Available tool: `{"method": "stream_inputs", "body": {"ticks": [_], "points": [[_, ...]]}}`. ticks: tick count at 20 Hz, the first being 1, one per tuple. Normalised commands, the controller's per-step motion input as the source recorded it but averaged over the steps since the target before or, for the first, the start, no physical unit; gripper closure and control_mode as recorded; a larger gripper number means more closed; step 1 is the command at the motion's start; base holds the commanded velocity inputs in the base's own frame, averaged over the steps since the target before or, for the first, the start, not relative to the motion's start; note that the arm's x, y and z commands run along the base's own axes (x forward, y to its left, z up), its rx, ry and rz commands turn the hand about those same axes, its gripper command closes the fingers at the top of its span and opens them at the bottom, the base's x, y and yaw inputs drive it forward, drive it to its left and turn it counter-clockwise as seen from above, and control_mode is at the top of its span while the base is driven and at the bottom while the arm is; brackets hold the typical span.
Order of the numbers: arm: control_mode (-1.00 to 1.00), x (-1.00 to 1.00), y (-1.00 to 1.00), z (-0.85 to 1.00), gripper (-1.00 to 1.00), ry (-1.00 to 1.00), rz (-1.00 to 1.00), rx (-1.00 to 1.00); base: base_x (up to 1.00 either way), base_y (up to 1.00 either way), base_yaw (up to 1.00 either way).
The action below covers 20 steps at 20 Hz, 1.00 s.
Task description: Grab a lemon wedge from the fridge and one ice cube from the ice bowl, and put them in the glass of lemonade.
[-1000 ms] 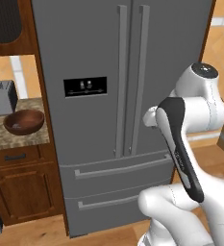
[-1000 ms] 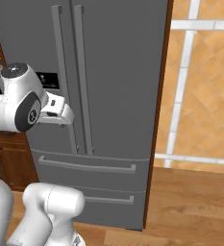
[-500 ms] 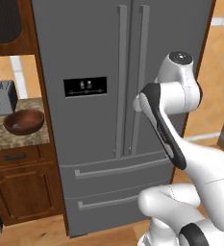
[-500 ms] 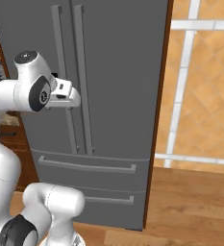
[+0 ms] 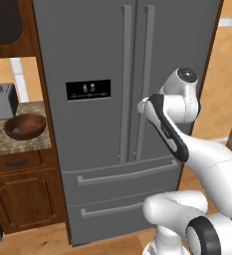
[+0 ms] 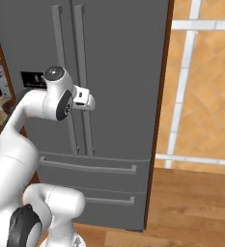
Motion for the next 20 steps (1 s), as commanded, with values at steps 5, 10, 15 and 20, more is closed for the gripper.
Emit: {"method": "stream_inputs", "body": {"ticks": [5,10,15,20], "points": [[-1.00,0.54,-0.01,0.21,-1.00,0.00,0.00,0.00,0.00,0.00,0.00],[-1.00,0.30,0.06,0.04,-1.00,-0.03,0.02,-0.01,0.00,0.00,0.00],[-1.00,0.26,0.16,0.00,-1.00,-0.12,0.02,-0.03,0.00,0.00,0.00],[-1.00,0.18,-0.03,0.02,-1.00,-0.01,0.00,-0.06,0.00,0.00,0.00]]}}
